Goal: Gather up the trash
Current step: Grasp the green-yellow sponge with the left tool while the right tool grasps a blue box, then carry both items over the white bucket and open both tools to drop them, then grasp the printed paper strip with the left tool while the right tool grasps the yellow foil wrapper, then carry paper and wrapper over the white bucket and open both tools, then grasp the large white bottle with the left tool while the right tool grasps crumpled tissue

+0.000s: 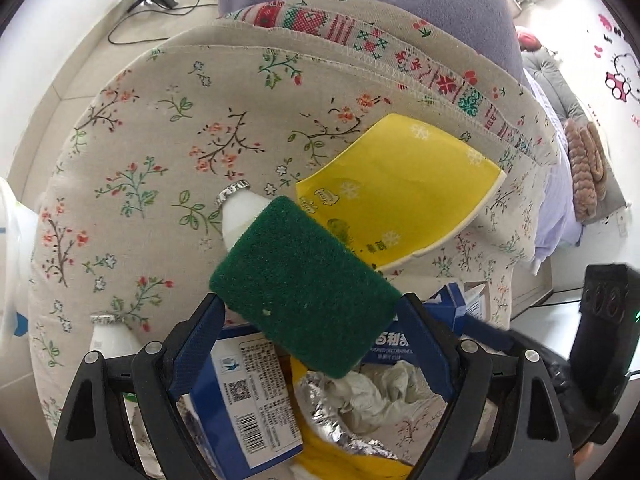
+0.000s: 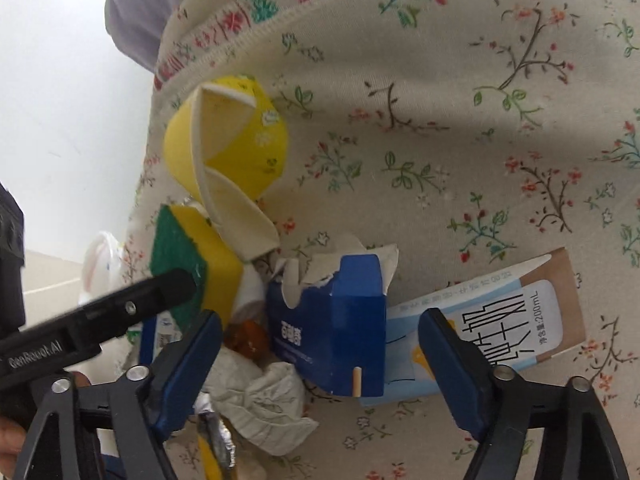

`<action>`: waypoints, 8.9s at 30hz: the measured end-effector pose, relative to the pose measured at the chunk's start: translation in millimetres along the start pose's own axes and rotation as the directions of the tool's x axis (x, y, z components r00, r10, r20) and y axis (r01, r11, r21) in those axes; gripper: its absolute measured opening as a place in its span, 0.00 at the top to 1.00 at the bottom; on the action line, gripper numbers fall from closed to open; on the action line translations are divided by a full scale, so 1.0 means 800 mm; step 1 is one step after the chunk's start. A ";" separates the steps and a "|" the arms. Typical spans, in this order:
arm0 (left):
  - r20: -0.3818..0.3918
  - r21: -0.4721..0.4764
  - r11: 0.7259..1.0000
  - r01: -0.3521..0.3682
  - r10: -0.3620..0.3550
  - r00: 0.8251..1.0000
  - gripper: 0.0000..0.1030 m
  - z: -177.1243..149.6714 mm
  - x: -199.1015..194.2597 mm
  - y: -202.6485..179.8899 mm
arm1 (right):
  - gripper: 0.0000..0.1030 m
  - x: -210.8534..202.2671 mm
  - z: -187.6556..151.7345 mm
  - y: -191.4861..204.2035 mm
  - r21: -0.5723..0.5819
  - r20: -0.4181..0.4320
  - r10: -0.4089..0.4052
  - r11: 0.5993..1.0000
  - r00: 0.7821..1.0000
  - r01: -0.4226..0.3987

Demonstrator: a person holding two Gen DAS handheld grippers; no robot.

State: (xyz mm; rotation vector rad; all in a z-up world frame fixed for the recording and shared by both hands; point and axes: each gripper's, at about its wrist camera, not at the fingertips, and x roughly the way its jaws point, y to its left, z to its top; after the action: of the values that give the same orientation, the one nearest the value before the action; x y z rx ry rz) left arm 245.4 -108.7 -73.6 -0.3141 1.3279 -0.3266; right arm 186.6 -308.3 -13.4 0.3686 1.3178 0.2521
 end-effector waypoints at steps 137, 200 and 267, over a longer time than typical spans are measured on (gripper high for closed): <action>-0.134 -0.070 0.996 -0.062 0.053 0.990 0.21 -0.166 -0.053 0.086 | 0.24 -0.009 -0.160 0.096 -0.349 0.062 -0.037 0.935 0.997 0.056; 0.235 -0.220 0.974 0.055 -0.002 0.972 0.91 -0.083 -0.236 0.259 | 0.91 -0.079 -0.146 0.156 -0.336 0.453 0.111 0.940 0.885 0.054; 0.100 -0.267 0.953 -0.140 0.172 0.980 0.43 -0.056 -0.180 0.246 | 0.24 -0.033 -0.062 0.230 -0.362 0.297 0.020 0.928 0.955 0.093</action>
State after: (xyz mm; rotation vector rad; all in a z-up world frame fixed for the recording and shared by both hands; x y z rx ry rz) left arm 181.8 127.9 -34.2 -0.4379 1.2658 0.0016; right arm 136.9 -144.2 74.1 0.0530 0.9534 0.3926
